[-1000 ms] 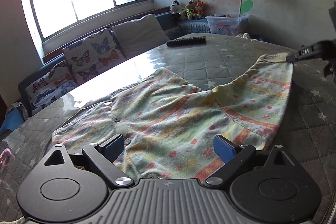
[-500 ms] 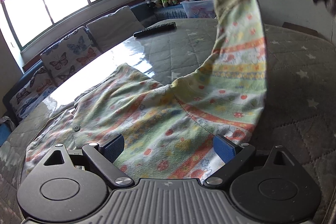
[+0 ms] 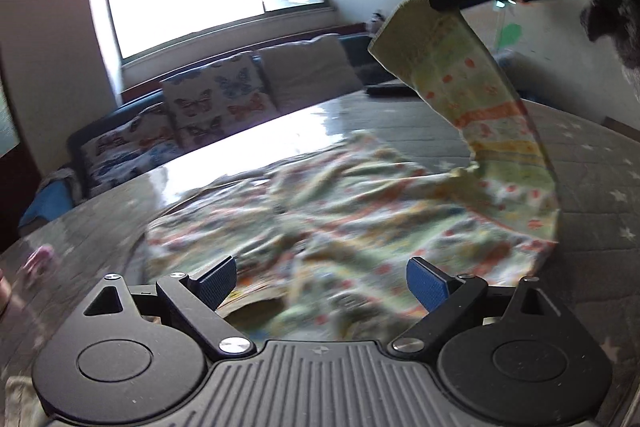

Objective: Fold clothes
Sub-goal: 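Grasp the shirt side edge with the right gripper and fold it over the shirt front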

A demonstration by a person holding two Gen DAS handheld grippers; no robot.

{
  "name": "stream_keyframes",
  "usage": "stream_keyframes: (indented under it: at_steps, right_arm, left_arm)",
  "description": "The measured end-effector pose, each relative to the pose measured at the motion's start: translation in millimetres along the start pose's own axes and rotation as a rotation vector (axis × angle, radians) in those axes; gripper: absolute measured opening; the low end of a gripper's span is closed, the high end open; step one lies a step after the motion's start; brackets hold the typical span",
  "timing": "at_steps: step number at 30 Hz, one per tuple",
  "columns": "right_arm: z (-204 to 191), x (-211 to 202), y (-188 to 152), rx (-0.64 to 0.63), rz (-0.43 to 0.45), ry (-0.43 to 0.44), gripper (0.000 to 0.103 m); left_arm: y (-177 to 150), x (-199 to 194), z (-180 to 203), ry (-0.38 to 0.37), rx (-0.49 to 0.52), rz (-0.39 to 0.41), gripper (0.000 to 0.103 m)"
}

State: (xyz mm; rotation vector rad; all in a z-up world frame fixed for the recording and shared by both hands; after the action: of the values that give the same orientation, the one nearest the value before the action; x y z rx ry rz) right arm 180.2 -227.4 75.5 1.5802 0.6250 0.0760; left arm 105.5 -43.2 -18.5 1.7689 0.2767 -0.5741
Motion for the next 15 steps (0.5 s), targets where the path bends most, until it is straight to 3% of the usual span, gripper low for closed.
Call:
stream_keyframes:
  at_steps: [6,11,15]
  right_arm:
    - [-62.8,33.0,-21.1,-0.070,-0.080,0.116,0.004]
    - [-113.7,47.4,-58.4,-0.112,-0.192,0.217,0.005]
    - [-128.9,40.3,-80.1,-0.137,-0.256,0.264,0.019]
  left_arm:
    - [-22.4,-17.0,-52.0,0.104,-0.103,-0.023,0.094]
    - [-34.9,-21.7,-73.6,0.148,-0.153,-0.042,0.094]
    - [-36.9,-22.3,-78.4,0.160,-0.162,-0.049,0.094]
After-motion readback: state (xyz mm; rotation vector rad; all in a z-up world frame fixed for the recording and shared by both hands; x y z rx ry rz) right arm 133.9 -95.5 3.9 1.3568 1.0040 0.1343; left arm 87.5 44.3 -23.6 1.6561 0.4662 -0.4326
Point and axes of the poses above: each gripper's, at about its wrist camera, not at the fingertips, and x roughly the way its jaws point, z to its right, y to its top, the point moved 8 cm from there along x, roughly the way its jaws point, and after that the axes turned 1 degree about z, right-handed, at the moved point
